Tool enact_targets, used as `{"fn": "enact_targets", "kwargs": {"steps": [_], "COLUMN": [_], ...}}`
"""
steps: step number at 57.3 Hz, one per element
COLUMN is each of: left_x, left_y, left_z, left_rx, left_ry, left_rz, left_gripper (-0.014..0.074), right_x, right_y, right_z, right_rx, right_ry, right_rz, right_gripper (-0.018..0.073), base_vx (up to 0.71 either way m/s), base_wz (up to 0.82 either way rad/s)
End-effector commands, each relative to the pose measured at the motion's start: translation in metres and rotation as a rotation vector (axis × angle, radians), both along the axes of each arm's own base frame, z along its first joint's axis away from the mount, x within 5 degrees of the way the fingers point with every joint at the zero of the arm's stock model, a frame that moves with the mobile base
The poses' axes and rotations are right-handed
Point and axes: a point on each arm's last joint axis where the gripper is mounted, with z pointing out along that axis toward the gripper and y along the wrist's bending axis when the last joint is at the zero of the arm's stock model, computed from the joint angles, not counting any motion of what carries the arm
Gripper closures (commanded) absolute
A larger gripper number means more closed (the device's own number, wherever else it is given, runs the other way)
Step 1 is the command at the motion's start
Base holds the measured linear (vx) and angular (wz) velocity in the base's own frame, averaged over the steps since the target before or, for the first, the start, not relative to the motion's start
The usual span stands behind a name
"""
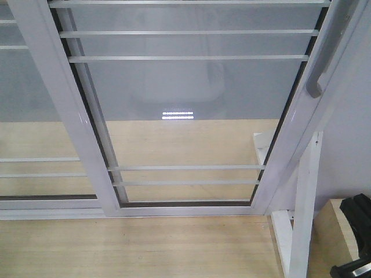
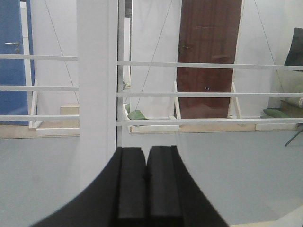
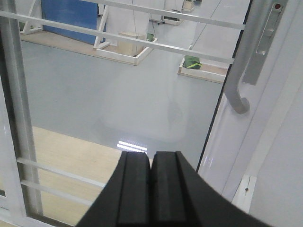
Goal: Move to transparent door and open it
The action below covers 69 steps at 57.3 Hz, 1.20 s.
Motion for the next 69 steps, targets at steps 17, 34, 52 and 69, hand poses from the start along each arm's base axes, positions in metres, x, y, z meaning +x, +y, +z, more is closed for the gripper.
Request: {"fn": "enact_targets", "kwargs": {"steps": [17,34,52,69], "left_x": [0.001,-0.004,0.045,0.125], "left_y": [0.0,0.002,-0.007,-0.019], "left_z": [0.0,0.031,0.117,0.134], "left_rx": [-0.029,-0.165,-0.099,-0.074], "left_ry": [-0.056,-0.145,-0.023,0.138], "left_rz": [-0.001,-0.015,-0.006,0.004], "left_gripper": [0.0596,0.0596,0.0596,0.0596], "right_x": [0.003,-0.001,0.045,0.106], "right_y": [0.0,-0.002,0.011,0.025], "right_z": [0.014,0.067,0.165,0.173], "right_rx": [0.031,0.115,0.04,0.033], "right_ry": [-0.171,-0.321,-0.176,-0.111], "right_rz": [-0.011,-0.017,-0.002,-0.011], "right_gripper": [0.0559,0.0559,0.0559,0.0559], "base_vx": [0.0,0.0,0.0,0.0], "base_wz": [0.0,0.0,0.0,0.0]}}
